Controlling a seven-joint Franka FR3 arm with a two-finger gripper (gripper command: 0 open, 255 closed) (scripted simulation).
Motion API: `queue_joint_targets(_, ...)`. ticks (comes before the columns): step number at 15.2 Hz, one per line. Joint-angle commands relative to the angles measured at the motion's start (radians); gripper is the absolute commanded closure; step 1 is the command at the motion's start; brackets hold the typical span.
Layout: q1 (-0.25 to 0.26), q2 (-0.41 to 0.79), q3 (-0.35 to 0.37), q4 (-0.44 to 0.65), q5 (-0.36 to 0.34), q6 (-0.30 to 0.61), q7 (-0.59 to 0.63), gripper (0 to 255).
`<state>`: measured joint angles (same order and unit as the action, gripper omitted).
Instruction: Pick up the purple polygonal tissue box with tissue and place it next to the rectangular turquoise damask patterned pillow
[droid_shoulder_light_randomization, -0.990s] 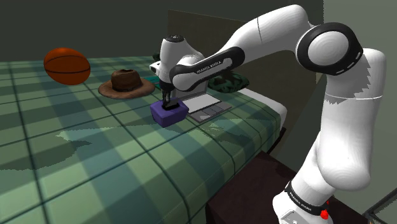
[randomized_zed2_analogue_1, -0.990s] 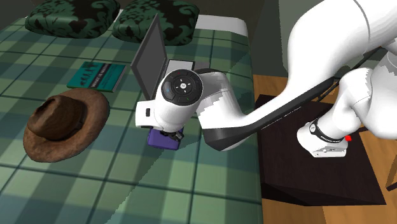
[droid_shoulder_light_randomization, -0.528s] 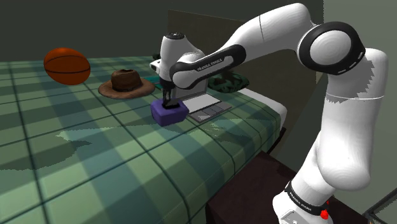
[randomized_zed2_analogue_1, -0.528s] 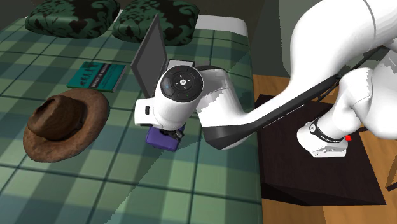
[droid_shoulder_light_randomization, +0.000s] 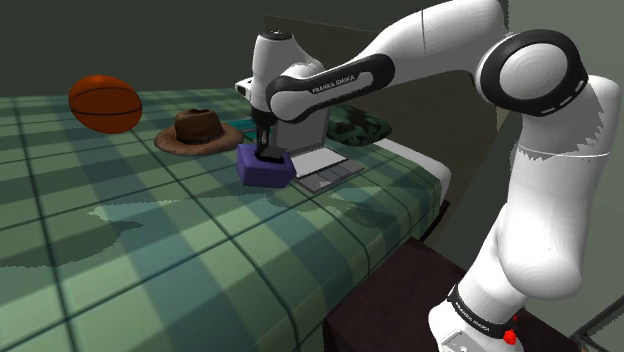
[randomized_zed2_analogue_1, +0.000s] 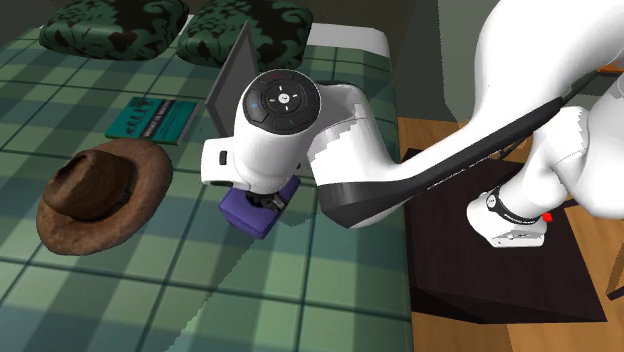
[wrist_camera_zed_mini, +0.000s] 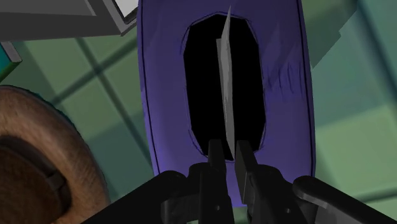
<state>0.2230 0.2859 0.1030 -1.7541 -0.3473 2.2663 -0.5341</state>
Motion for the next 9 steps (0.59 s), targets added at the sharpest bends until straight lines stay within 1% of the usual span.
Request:
queue_joint_targets(1,0.000,-0.008,0.002,0.022,0.007,-0.025,-0.010,255)
queue_joint_targets(9,0.000,-0.033,0.008,0.093,0.029,-0.119,-0.042,255)
